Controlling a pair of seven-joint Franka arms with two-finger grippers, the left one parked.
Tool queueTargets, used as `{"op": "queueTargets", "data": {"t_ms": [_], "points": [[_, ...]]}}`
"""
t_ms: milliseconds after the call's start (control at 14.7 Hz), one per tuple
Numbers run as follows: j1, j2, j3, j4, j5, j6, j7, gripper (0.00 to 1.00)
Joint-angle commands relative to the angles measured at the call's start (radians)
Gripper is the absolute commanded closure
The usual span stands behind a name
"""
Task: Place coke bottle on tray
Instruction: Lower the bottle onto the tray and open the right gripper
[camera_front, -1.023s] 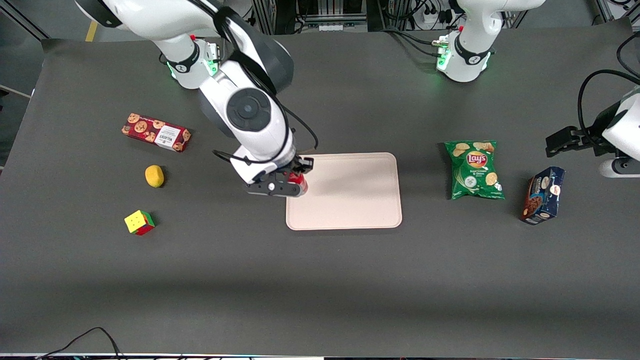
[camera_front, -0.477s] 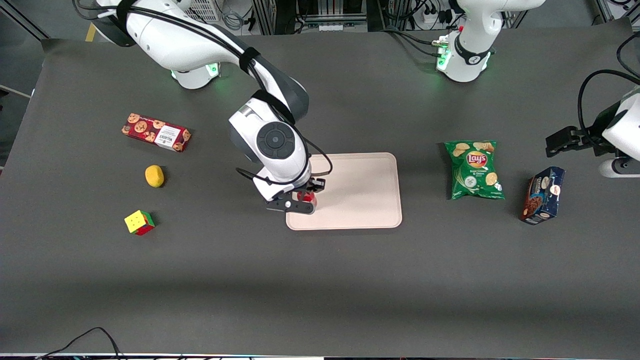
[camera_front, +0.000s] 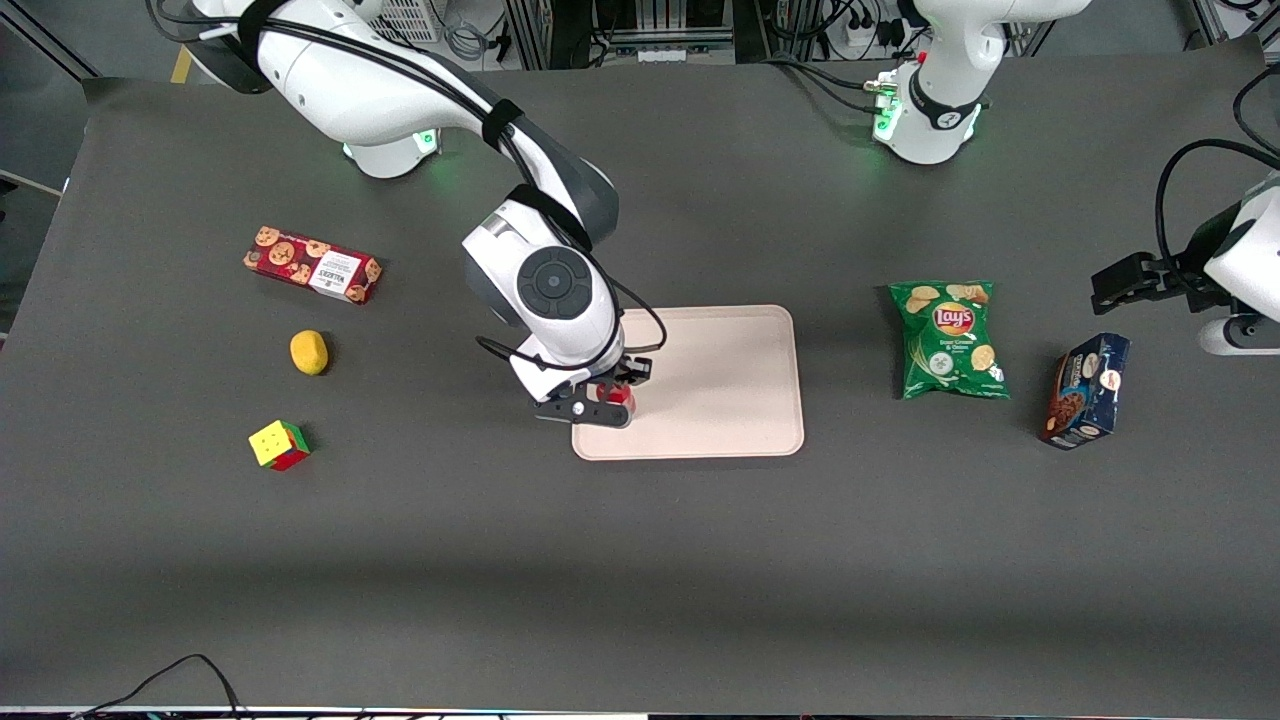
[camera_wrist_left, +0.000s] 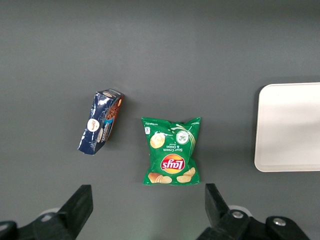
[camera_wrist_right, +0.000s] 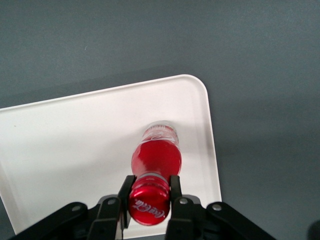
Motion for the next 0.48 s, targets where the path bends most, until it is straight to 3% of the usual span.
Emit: {"op": "queueTargets", "data": {"t_ms": [0,136,273,409], "points": [[-0.004,-0.017,0.009,-0.019,-0.027,0.008,0.041,0.56],[-0.004,-0.018,0.009,-0.019,-0.027,0.009,0.044,0.36],[-0.004,-0.019,0.009,-0.017,-0.027,0.009,0.058,0.00],[-0.009,-0.029,0.009,-0.017,-0.026,0.009,0.063,0.00]]}}
